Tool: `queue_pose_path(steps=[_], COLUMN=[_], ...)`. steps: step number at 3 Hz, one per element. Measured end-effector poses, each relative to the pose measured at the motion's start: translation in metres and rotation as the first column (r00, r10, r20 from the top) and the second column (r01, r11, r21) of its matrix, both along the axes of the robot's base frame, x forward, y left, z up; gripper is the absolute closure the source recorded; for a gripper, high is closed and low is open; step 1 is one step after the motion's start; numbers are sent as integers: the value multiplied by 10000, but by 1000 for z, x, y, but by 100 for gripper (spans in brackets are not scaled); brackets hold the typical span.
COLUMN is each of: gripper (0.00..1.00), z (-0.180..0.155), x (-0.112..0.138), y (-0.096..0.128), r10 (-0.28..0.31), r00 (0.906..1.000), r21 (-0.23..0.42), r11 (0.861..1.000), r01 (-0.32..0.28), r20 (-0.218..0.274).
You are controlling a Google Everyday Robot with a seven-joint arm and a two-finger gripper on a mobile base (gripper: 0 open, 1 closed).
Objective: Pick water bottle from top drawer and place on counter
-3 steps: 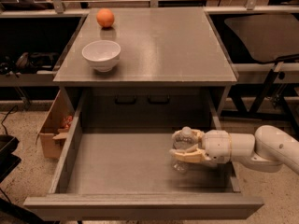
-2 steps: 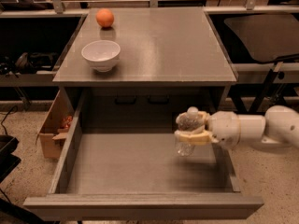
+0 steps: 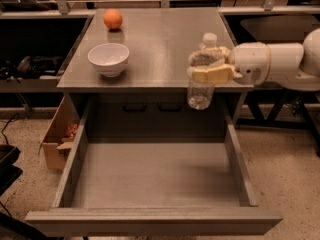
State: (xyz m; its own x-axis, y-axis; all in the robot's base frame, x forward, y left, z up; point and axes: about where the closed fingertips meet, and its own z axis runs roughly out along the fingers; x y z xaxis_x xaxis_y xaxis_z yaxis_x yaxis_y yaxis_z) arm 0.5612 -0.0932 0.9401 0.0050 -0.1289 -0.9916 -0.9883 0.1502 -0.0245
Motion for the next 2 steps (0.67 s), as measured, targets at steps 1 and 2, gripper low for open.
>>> queue_pose_path(steps=[1,2], gripper=[100,100], z=[53,94], x=[48,98], y=[13,16], r10=[-505,-1424], r00=[9984,9897], r21=[-411,-676], r11=[9979,9877], r01=[493,1412], r20=[-272,-123])
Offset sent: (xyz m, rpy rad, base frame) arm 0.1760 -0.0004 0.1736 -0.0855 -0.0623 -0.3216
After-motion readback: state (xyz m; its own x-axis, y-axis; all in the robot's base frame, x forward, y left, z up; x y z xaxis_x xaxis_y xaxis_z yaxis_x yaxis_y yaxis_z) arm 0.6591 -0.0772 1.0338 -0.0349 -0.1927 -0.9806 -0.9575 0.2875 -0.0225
